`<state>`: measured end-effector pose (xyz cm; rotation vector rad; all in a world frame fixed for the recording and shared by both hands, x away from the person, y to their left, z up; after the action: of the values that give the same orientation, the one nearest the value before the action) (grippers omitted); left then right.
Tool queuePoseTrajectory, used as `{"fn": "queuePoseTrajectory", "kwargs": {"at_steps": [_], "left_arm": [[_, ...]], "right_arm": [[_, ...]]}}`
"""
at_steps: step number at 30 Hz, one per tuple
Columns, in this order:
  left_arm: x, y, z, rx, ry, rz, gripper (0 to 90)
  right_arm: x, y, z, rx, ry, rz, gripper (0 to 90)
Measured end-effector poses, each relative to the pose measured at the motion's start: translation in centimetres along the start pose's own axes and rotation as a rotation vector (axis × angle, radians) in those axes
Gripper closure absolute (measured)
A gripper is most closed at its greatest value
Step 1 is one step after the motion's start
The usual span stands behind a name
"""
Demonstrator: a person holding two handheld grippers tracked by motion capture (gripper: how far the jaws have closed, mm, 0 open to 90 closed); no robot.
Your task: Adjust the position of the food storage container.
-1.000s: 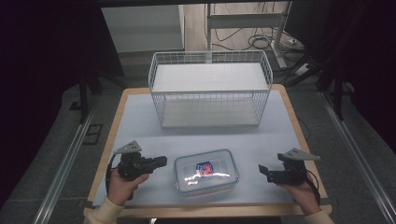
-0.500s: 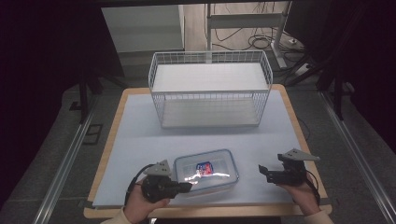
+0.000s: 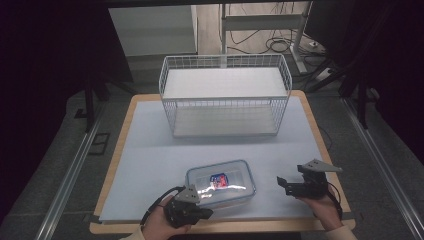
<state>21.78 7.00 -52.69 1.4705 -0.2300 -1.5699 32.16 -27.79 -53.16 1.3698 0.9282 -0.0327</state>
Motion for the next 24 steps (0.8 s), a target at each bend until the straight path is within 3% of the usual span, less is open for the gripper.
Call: {"fn": "queuePoseTrajectory", "kwargs": {"at_steps": [9, 16, 24], "left_arm": [[-0.5, -0.1, -0.9, -0.012, -0.001, 0.005, 90.0], [-1.0, -0.3, -2.2, -0.054, 0.015, 0.019, 90.0], [-1.2, -0.3, -2.7, -0.063, 0.041, 0.030, 90.0]], "right_arm": [[0.0, 0.0, -0.1, -0.008, 0.002, 0.002, 6.7], [0.1, -0.1, -0.1, -0.013, 0.000, -0.007, 6.7], [0.2, -0.1, -0.2, -0.020, 0.003, -0.008, 6.7]]}}
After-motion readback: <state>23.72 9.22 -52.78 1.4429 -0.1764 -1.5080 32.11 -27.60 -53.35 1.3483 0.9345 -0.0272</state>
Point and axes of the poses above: each handheld gripper's, and its own axes: x roughly forward along the jaws, y roughly out of its top, z roughly to its right, the point moved 4 cm from there along x, roughly forward along the jaws, and after that the axes turned 1 degree about z, right-handed, at the moved point
